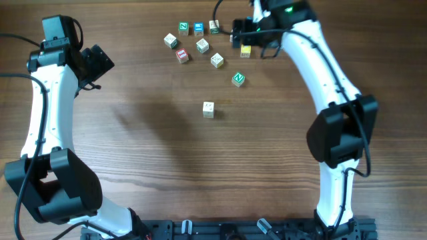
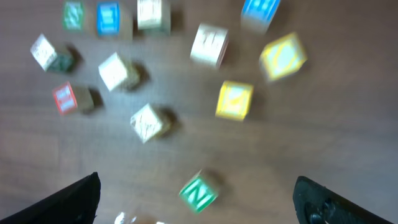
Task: Form a tower
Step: 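Lower the right gripper onto the green N block and close it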
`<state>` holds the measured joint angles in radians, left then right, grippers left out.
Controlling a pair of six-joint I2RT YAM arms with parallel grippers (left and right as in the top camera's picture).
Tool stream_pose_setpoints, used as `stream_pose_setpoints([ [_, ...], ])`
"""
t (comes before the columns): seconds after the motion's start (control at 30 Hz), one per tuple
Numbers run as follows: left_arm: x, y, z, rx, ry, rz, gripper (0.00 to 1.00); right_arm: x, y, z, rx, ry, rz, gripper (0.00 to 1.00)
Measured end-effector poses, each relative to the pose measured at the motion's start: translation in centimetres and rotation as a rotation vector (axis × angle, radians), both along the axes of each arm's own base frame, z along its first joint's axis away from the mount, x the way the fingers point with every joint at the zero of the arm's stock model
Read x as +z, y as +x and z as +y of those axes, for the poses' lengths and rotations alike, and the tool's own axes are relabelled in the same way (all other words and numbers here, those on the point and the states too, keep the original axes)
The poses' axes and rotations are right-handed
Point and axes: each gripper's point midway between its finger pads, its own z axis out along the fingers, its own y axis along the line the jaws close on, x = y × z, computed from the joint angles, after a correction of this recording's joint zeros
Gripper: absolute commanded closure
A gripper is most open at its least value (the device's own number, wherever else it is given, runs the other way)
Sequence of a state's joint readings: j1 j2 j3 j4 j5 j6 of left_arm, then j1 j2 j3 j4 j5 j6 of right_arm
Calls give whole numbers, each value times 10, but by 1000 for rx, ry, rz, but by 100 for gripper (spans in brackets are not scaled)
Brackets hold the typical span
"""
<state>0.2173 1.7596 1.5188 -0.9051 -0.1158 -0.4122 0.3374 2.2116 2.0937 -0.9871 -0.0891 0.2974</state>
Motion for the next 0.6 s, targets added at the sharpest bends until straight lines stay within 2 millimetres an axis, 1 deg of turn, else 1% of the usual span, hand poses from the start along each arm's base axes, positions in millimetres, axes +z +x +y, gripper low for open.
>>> stream_pose_setpoints([
  [0.03,0,0,0,0,0,0,0,-10,-8,7,-11,-1,33,0],
  [0.07,0,0,0,0,0,0,0,-25,-21,16,-21,-3,77,0],
  [0.17,0,0,0,0,0,0,0,-52,-31,34,-21,5,102,0],
  [0.23,0,0,0,0,0,0,0,-70,-39,35,-38,3,132,0],
  [0.3,0,0,0,0,0,0,0,-84,-47,30,-77,0,172,0],
  [0.33,0,0,0,0,0,0,0,-97,-56,25,-116,-4,212,0],
  [0.4,0,0,0,0,0,0,0,-105,-62,19,-173,-11,241,1],
  [0.47,0,0,0,0,0,0,0,-106,-59,17,-216,-7,237,1],
  [0.5,0,0,0,0,0,0,0,-106,-59,17,-227,-6,236,4],
  [0.6,0,0,0,0,0,0,0,-106,-58,16,-247,-4,234,6],
])
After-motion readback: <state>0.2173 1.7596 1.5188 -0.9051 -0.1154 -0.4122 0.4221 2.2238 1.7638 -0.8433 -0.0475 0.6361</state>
